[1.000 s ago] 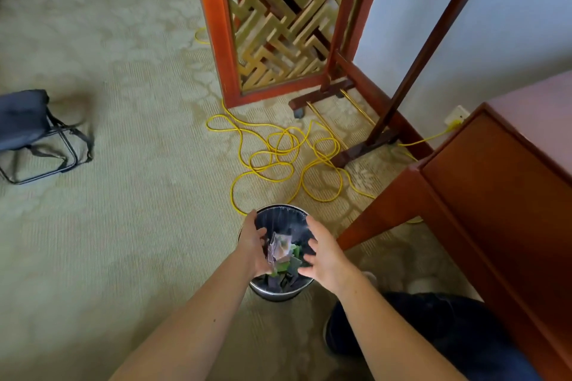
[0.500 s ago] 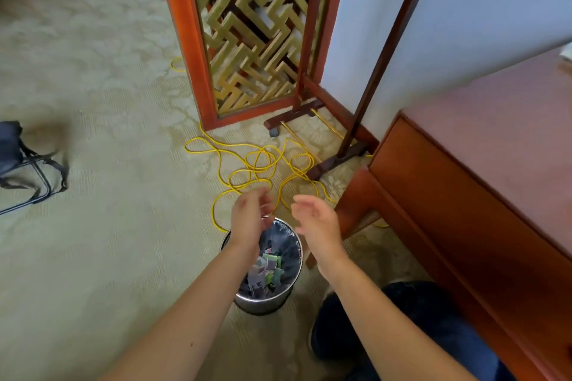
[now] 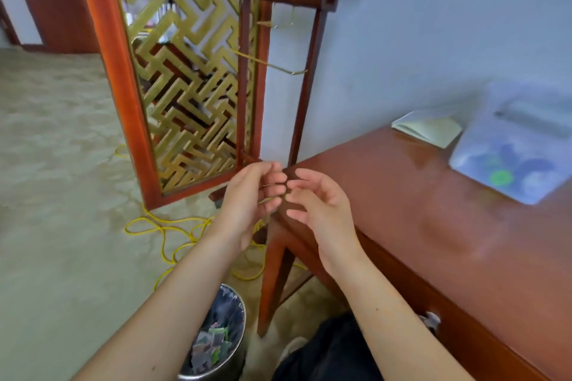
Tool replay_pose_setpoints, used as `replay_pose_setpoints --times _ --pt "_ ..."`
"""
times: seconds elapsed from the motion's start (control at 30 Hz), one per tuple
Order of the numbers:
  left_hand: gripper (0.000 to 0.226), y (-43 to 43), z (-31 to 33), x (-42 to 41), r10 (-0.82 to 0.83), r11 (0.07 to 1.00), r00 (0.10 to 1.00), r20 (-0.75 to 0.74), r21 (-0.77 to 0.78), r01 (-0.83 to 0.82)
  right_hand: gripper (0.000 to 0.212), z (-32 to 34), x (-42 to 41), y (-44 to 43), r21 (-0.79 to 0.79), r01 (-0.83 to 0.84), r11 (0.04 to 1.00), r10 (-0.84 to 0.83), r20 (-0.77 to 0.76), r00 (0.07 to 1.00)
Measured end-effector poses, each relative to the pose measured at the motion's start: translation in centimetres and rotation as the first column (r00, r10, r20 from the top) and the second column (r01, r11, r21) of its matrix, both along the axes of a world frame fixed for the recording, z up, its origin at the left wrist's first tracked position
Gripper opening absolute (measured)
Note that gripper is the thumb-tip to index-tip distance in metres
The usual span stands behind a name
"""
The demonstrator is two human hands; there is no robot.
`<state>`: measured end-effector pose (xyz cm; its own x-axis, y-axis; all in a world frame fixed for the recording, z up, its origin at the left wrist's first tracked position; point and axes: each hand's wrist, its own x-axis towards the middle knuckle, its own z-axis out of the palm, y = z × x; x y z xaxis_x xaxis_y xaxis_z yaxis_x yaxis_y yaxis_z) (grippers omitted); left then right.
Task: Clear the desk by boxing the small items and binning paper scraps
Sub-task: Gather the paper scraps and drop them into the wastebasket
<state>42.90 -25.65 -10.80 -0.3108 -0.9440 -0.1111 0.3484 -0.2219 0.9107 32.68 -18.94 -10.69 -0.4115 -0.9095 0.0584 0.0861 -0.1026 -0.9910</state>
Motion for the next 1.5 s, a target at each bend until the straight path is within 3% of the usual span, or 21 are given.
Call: replay_pose_setpoints --times 0.33,0.6,0.77,1.0,1.27,1.5 --pt "0.021 5.2 5.3 -8.9 -0.247 0.963 0.969 0.002 -0.107 0.246 0.029 4.5 -8.5 6.9 -0.163 0.196 0.967 -0.205 -0.04 0.978" --pt "0.018 10.1 7.0 -18.4 -0.445 0.888 0.895 0.032 -0.114 0.446 0.03 6.1 -16.1 13.6 -0.161 0.405 0.9 -0.411 -0.007 0.911" --pt "0.015 12.7 7.5 -25.4 -0.609 0.784 0.79 0.079 -0.096 0.614 0.03 6.6 -20.9 17.5 -0.128 0.555 0.822 -0.565 -0.051 0.824" --pt "0.014 16.1 7.4 -33.3 -0.77 0.612 0.62 0.153 -0.101 0.785 0.03 6.8 -26.2 22.8 -0.089 0.764 0.639 -0.768 -0.117 0.63" --pt "0.017 20.1 6.0 -38.6 -0.812 0.482 0.511 0.282 -0.172 0.859 0.029 5.7 -29.6 27.4 -0.01 0.882 0.472 -0.865 -0.202 0.46" --pt "0.022 22.6 5.0 -41.6 -0.789 0.392 0.463 0.404 -0.248 0.886 0.028 4.9 -32.4 30.8 0.047 0.909 0.415 -0.859 -0.31 0.408"
